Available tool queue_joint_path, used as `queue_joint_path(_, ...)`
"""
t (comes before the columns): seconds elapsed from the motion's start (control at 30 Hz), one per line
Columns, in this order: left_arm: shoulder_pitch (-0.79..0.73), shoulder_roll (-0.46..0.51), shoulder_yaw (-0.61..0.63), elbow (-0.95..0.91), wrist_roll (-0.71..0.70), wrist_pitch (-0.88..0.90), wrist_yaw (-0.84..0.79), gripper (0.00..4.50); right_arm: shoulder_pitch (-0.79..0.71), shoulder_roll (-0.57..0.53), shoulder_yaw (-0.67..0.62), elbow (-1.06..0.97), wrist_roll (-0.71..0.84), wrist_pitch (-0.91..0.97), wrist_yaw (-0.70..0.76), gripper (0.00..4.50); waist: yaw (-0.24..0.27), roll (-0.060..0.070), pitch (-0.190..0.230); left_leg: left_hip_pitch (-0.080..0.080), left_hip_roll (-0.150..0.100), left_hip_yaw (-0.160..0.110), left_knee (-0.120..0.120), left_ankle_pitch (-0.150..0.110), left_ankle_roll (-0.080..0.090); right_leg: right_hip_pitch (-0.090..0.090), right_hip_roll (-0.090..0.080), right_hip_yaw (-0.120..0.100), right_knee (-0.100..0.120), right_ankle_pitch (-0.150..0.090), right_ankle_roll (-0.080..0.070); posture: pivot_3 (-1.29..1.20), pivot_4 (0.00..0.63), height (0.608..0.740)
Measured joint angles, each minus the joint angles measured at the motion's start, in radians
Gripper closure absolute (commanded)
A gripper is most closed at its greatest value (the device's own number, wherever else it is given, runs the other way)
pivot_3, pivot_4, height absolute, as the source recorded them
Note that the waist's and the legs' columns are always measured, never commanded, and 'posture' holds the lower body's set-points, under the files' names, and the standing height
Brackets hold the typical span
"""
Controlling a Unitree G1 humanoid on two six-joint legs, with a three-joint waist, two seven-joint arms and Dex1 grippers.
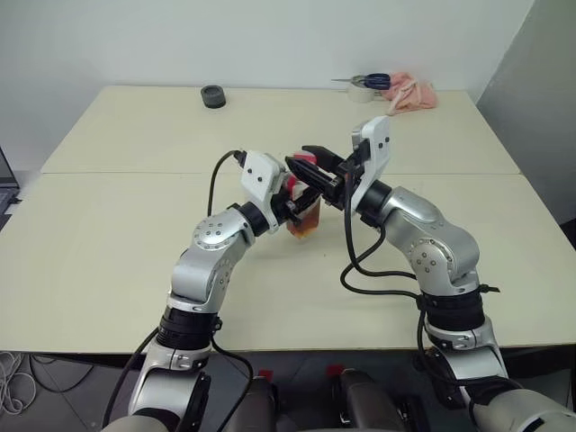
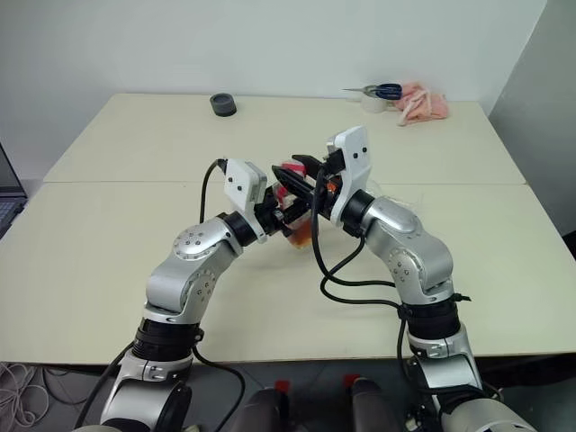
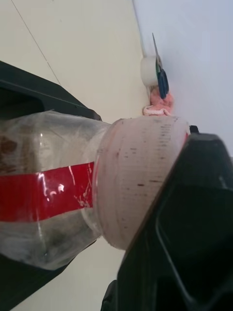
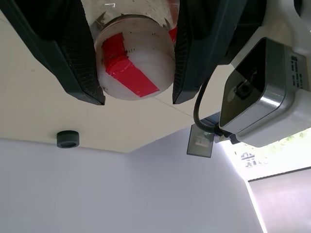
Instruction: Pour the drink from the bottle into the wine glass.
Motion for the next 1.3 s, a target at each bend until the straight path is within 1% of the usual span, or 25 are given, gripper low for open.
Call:
queue_joint_path(0.07,0.016,0.034,0.0,-0.036,-0.03,0.037,-0.039,2.52,-0.011,-0.052,0.007,0.015,0.024,0.001,0.087,2.62,0.0,0.001,0.001,0.0,0.0,0.0,0.0,0.0,0.0,0.0,0.0,0.0,0.0,0.0,0.0,0.0,0.15,0.74)
queue_joint_path(0.13,0.029,0.084,0.005,-0.095,-0.089,0.087,-0.096,2.52,-0.045,-0.128,0.013,0.033,0.069,0.012,0.219,2.62,-0.001,0.002,0.002,0.0,0.0,0.0,0.0,0.0,0.0,0.0,0.0,0.0,0.0,0.0,0.0,0.0,0.15,0.74)
queue_joint_path(0.27,0.059,0.255,0.015,-0.264,-0.215,0.175,-0.261,2.52,-0.121,-0.263,0.035,0.041,0.172,0.049,0.513,2.62,-0.006,0.003,0.004,0.001,0.001,0.0,-0.002,0.0,0.0,0.0,0.001,0.0,0.0,0.0,0.0,0.0,0.15,0.74)
queue_joint_path(0.33,0.061,0.285,0.02,-0.294,-0.271,0.214,-0.313,2.52,-0.137,-0.297,0.04,0.042,0.204,0.078,0.602,2.62,-0.005,0.003,0.004,0.001,0.001,0.0,-0.002,0.0,0.0,0.0,0.001,-0.001,0.0,0.0,0.0,0.0,0.15,0.74)
queue_joint_path(0.43,0.055,0.3,0.022,-0.313,-0.33,0.252,-0.355,2.52,-0.162,-0.339,0.044,0.041,0.239,0.123,0.679,2.62,-0.005,0.003,0.004,0.001,0.001,0.0,-0.001,0.0,0.0,0.001,0.001,-0.001,0.0,0.0,0.0,0.0,0.15,0.74)
queue_joint_path(0.5,0.052,0.307,0.018,-0.318,-0.338,0.254,-0.363,2.52,-0.163,-0.353,0.041,0.036,0.255,0.14,0.696,1.88,-0.003,0.003,0.004,0.001,0.001,0.0,-0.001,0.0,0.0,0.001,0.001,0.0,0.0,0.0,0.0,0.0,0.15,0.74)
queue_joint_path(0.57,0.054,0.307,0.019,-0.316,-0.335,0.25,-0.352,2.52,-0.156,-0.387,0.032,0.019,0.272,0.173,0.696,1.32,0.0,0.003,0.004,0.001,0.001,0.0,-0.001,0.0,0.0,0.0,0.001,-0.001,-0.001,0.0,0.0,0.0,0.15,0.74)
queue_joint_path(0.67,0.069,0.308,0.037,-0.3,-0.313,0.234,-0.319,2.52,-0.128,-0.431,-0.012,-0.002,0.291,0.199,0.674,0.22,0.001,0.003,0.004,0.001,0.0,0.0,-0.001,0.0,0.0,0.0,0.0,0.0,-0.001,0.0,0.0,0.0,0.15,0.74)
queue_joint_path(0.7,0.082,0.307,0.039,-0.295,-0.292,0.215,-0.302,2.52,-0.106,-0.447,-0.03,-0.018,0.29,0.198,0.653,0.01,0.001,0.003,0.004,0.001,0.001,0.0,-0.001,0.0,0.0,0.001,0.0,0.0,-0.001,0.0,0.0,0.0,0.15,0.74)
queue_joint_path(0.8,0.129,0.283,0.03,-0.27,-0.211,0.161,-0.242,2.52,-0.035,-0.479,-0.087,-0.055,0.251,0.195,0.545,0.01,0.002,0.003,0.004,0.0,0.0,0.0,-0.001,0.0,0.0,0.0,0.0,0.0,-0.001,0.0,0.0,0.0,0.15,0.74)
queue_joint_path(0.87,0.14,0.249,0.024,-0.247,-0.177,0.142,-0.199,2.52,0.005,-0.472,-0.115,-0.099,0.235,0.195,0.46,0.01,0.002,0.003,0.004,0.0,0.0,0.0,-0.001,0.0,0.0,0.0,0.0,0.0,-0.001,0.0,0.0,0.0,0.15,0.74)
queue_joint_path(0.9,0.141,0.229,0.023,-0.243,-0.166,0.137,-0.176,2.52,0.024,-0.457,-0.123,-0.134,0.224,0.196,0.41,0.01,0.001,0.003,0.004,0.0,0.001,0.0,-0.001,0.0,0.0,0.0,0.0,0.0,-0.001,0.0,0.0,0.0,0.15,0.74)
queue_joint_path(1.0,0.133,0.177,0.018,-0.229,-0.138,0.114,-0.123,2.52,0.068,-0.356,-0.129,-0.226,0.199,0.195,0.234,0.01,-0.001,0.003,0.004,0.0,0.001,0.0,-0.001,0.0,0.0,0.0,0.001,0.001,0.0,0.0,0.0,0.0,0.15,0.74)
queue_joint_path(1.13,0.127,0.139,0.017,-0.195,-0.1,0.095,-0.067,2.52,0.088,-0.228,-0.121,-0.277,0.144,0.193,0.025,0.01,0.001,0.003,0.004,0.0,0.001,0.0,-0.001,0.0,0.0,0.0,0.0,0.0,0.0,0.0,0.0,0.0,0.15,0.74)
queue_joint_path(1.2,0.123,0.122,0.016,-0.182,-0.089,0.093,-0.049,2.52,0.089,-0.198,-0.116,-0.294,0.138,0.193,-0.028,0.01,0.001,0.003,0.004,0.0,0.0,0.0,-0.001,0.0,0.0,0.0,0.0,0.0,0.0,0.0,0.0,0.0,0.15,0.74)
queue_joint_path(1.3,0.108,0.118,0.011,-0.151,-0.064,0.079,-0.044,2.52,0.09,-0.181,-0.094,-0.319,0.132,0.194,-0.069,0.01,0.001,0.003,0.004,0.0,0.0,0.0,-0.001,0.0,0.0,0.0,0.0,0.0,0.0,0.0,0.0,0.0,0.15,0.74)
